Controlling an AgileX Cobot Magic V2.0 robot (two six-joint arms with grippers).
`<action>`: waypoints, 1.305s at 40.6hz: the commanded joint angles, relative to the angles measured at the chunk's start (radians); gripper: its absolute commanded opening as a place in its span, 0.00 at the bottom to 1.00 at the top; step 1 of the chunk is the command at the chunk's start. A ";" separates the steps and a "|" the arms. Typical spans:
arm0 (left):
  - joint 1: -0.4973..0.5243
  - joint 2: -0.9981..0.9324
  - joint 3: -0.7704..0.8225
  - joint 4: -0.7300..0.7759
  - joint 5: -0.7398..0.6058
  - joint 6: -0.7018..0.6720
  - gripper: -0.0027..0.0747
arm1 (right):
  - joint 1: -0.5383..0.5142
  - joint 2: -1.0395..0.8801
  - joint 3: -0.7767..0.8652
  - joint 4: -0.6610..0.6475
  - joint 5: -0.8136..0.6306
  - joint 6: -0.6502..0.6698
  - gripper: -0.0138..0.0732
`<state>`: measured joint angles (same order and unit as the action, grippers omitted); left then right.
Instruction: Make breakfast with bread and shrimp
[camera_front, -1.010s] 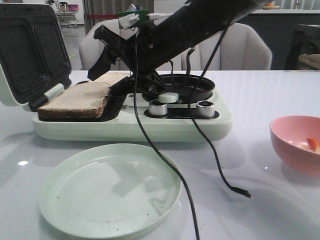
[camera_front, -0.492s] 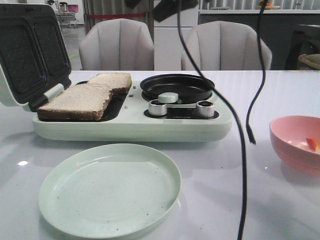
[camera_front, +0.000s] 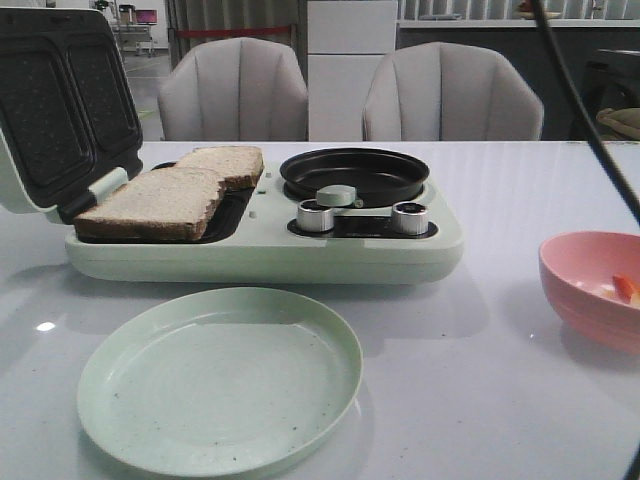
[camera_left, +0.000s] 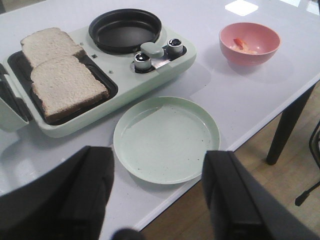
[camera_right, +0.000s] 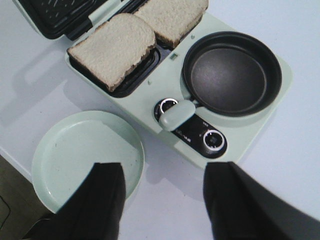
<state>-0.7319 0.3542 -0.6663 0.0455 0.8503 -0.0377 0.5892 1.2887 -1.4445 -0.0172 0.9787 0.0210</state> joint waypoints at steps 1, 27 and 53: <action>-0.008 0.009 -0.026 -0.005 -0.087 -0.003 0.61 | -0.001 -0.139 0.108 -0.023 -0.120 0.011 0.69; -0.008 0.092 -0.054 -0.017 0.065 -0.012 0.60 | -0.001 -0.719 0.719 -0.024 -0.287 0.011 0.69; 0.157 0.772 -0.478 0.120 0.323 -0.012 0.17 | -0.001 -0.723 0.719 -0.024 -0.285 0.011 0.69</action>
<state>-0.6333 1.0933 -1.0701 0.1436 1.2052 -0.0564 0.5909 0.5657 -0.7011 -0.0324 0.7707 0.0307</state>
